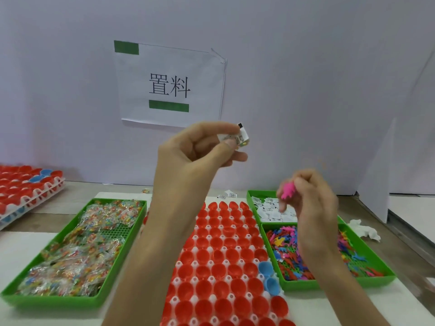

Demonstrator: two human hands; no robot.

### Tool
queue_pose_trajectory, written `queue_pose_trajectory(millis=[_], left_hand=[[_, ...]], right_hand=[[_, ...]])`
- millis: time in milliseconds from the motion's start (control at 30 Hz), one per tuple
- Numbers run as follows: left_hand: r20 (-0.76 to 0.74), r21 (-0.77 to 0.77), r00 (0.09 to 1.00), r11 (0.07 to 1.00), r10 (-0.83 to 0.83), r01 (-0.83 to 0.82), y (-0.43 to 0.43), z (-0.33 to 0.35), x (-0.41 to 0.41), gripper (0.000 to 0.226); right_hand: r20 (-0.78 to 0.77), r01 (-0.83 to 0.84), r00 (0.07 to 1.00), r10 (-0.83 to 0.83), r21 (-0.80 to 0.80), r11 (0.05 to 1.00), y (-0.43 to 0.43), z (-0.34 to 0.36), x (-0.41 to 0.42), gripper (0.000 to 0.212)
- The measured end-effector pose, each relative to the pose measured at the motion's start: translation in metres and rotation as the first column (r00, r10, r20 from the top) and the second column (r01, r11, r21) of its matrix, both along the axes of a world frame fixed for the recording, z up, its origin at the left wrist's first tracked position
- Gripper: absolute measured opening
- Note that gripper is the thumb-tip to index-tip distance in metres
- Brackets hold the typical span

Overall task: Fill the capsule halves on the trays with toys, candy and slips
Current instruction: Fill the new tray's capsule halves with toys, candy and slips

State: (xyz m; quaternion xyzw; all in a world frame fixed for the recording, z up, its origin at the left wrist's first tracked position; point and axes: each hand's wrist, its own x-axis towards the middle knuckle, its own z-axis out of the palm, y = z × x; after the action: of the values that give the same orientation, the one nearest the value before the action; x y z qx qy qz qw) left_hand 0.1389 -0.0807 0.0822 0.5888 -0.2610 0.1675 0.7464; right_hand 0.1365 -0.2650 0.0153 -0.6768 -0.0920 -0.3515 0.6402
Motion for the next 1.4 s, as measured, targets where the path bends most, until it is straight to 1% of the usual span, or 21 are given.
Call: queue_pose_trajectory(millis=[100, 167, 200, 267, 333, 400, 467, 567, 667, 733, 833, 933, 1100, 1200, 1300, 1400], left_hand=[[0.041, 0.026, 0.998, 0.998, 0.055, -0.056, -0.01, 0.0, -0.002, 0.013], [0.064, 0.077, 0.995, 0.994, 0.075, -0.08, -0.015, -0.002, -0.003, 0.013], [0.077, 0.096, 0.994, 0.991, 0.082, -0.089, -0.017, -0.003, -0.002, 0.014], [0.095, 0.131, 0.991, 0.986, 0.092, -0.104, -0.021, -0.004, 0.0, 0.015], [0.1, 0.164, 0.99, 0.98, 0.095, -0.111, -0.025, -0.006, 0.004, 0.016], [0.098, 0.181, 0.991, 0.978, 0.091, -0.108, -0.026, -0.008, 0.008, 0.019], [0.095, 0.184, 0.992, 0.978, 0.082, -0.098, -0.026, -0.01, 0.013, 0.023], [0.086, 0.199, 0.992, 0.974, 0.093, -0.109, -0.024, -0.013, 0.02, 0.026], [0.041, 0.211, 0.996, 0.973, 0.082, -0.089, -0.018, -0.017, 0.029, 0.022], [0.006, 0.216, 0.998, 0.974, 0.069, -0.069, -0.015, -0.019, 0.034, 0.02], [-0.017, 0.239, 0.997, 0.969, 0.076, -0.069, -0.015, -0.026, 0.042, 0.02], [-0.041, 0.227, 0.997, 0.972, 0.069, -0.058, -0.017, -0.029, 0.045, 0.019], [-0.11, 0.155, 0.994, 0.988, 0.011, 0.006, -0.018, -0.03, 0.048, 0.024], [-0.149, 0.155, 0.989, 0.988, -0.006, 0.029, -0.018, -0.035, 0.052, 0.021], [-0.191, 0.153, 0.981, 0.987, -0.014, 0.044, -0.017, -0.036, 0.055, 0.024], [-0.216, 0.16, 0.976, 0.985, -0.025, 0.061, -0.017, -0.037, 0.055, 0.023]], right_hand=[[0.189, -0.217, 0.964, 0.19, 0.135, 0.967, 0.02, 0.049, -0.012, 0.032], [0.257, -0.301, 0.931, 0.259, 0.138, 0.944, 0.03, 0.064, -0.017, 0.025], [0.262, -0.302, 0.928, 0.265, 0.112, 0.947, 0.035, 0.066, -0.017, 0.019], [0.223, -0.224, 0.954, 0.203, 0.074, 0.972, 0.04, 0.064, -0.013, 0.012], [0.162, -0.093, 0.983, 0.086, 0.039, 0.995, 0.039, 0.057, -0.005, 0.013], [0.117, 0.023, 0.993, -0.022, -0.003, 1.0, 0.034, 0.051, 0.002, 0.013], [0.085, 0.068, 0.994, -0.065, -0.027, 0.997, 0.03, 0.048, 0.008, 0.013], [0.022, 0.023, 1.0, -0.021, -0.063, 0.998, 0.031, 0.044, 0.015, 0.015], [-0.032, -0.027, 0.999, 0.025, -0.089, 0.996, 0.033, 0.039, 0.023, 0.014], [-0.067, -0.048, 0.997, 0.041, -0.102, 0.994, 0.034, 0.038, 0.027, 0.02], [-0.097, -0.05, 0.994, 0.041, -0.099, 0.994, 0.034, 0.036, 0.031, 0.024], [-0.117, -0.059, 0.992, 0.051, -0.067, 0.996, 0.033, 0.033, 0.034, 0.027], [-0.116, -0.091, 0.989, 0.096, 0.046, 0.995, 0.032, 0.031, 0.038, 0.026], [-0.161, -0.124, 0.979, 0.122, -0.005, 0.992, 0.029, 0.027, 0.041, 0.011], [-0.202, -0.162, 0.967, 0.154, -0.027, 0.986, 0.026, 0.024, 0.044, 0.015], [-0.206, -0.192, 0.961, 0.186, -0.011, 0.981, 0.025, 0.024, 0.045, 0.012]])
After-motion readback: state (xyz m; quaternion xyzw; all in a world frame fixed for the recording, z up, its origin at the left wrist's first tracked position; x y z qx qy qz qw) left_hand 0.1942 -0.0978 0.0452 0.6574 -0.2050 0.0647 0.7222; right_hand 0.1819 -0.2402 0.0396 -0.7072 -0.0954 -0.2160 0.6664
